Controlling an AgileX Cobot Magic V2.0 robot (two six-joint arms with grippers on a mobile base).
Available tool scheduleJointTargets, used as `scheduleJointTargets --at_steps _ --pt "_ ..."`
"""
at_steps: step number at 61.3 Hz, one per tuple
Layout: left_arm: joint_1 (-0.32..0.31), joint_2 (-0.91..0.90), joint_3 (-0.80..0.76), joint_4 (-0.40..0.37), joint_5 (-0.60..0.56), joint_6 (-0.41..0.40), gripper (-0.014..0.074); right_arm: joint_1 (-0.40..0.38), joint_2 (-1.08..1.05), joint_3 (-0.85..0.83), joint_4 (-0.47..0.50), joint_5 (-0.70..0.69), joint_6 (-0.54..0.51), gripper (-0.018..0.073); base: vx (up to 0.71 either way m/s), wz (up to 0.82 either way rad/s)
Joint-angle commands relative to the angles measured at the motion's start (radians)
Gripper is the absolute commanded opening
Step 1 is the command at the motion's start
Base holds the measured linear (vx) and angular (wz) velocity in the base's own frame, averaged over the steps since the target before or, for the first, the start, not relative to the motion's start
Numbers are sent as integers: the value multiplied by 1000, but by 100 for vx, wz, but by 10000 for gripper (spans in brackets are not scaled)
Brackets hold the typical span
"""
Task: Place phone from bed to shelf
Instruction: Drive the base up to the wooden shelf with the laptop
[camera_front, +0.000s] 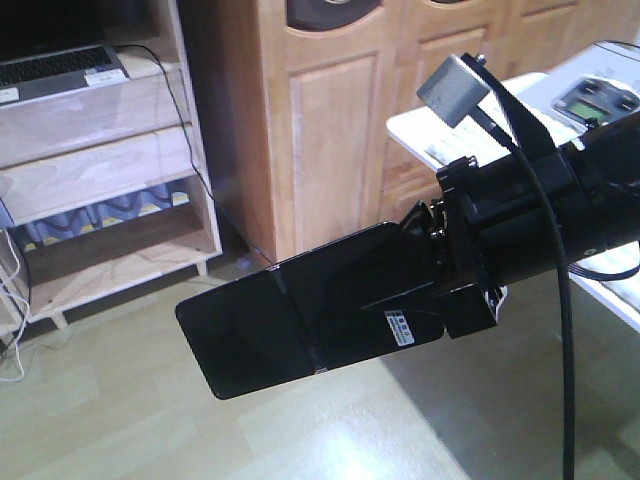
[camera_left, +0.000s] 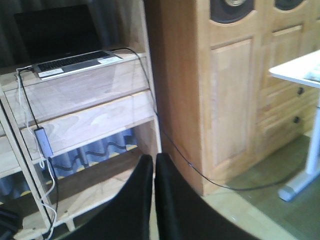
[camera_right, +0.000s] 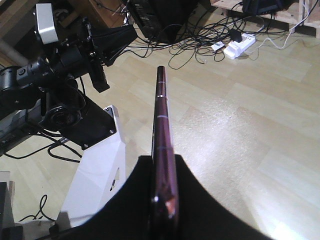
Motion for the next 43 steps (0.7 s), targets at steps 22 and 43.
scheduleJointTargets --at_steps 22,43 --pt "-2 -10 -26 -5 -73 -4 1 0 -31 -25 77 50 -4 -1 45 25" --pt "-2 -10 -26 -5 -73 -4 1 0 -31 -25 77 50 -4 -1 41 39"
